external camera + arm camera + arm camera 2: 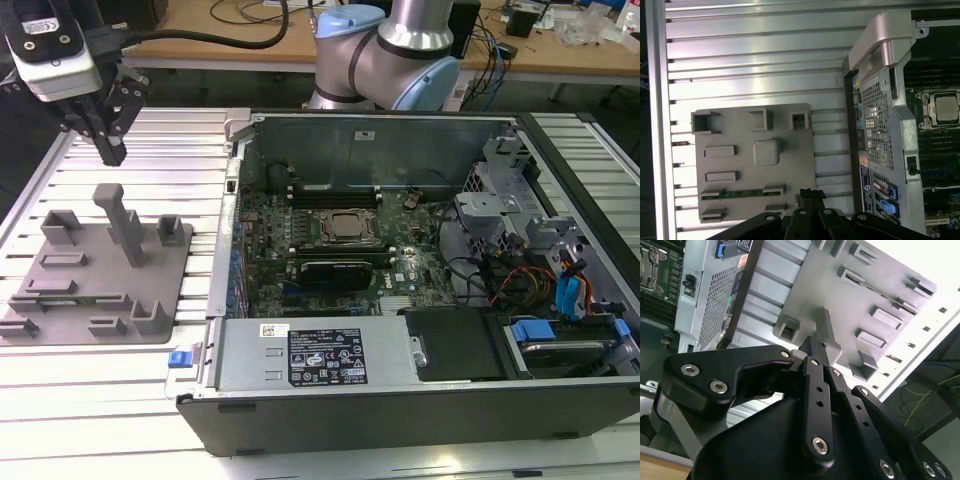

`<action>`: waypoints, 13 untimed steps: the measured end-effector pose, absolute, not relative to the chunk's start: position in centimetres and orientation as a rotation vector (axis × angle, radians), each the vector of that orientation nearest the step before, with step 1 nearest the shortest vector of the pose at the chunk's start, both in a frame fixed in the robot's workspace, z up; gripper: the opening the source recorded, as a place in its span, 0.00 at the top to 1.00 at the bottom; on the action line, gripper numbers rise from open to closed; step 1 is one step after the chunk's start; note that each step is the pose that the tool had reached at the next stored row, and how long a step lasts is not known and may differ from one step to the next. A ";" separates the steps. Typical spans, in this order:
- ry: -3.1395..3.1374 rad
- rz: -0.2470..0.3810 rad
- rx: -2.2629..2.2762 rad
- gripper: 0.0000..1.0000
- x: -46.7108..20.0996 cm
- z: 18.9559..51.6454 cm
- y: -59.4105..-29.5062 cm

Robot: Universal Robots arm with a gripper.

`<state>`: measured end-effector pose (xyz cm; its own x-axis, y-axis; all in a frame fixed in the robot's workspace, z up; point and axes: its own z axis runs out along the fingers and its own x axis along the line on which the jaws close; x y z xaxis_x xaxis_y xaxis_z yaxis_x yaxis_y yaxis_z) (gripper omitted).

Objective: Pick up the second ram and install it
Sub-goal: 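Reach for the second ram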

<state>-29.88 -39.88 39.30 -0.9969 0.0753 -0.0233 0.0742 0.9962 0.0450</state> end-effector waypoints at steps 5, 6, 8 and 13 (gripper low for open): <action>3.114 0.069 0.117 0.92 -31.3 39.1 -39.9; 3.114 0.069 0.117 0.92 -31.5 39.1 -39.9; 3.114 0.069 0.116 0.92 -31.8 39.0 -39.9; 3.114 0.069 0.117 0.92 -32.9 38.6 -39.9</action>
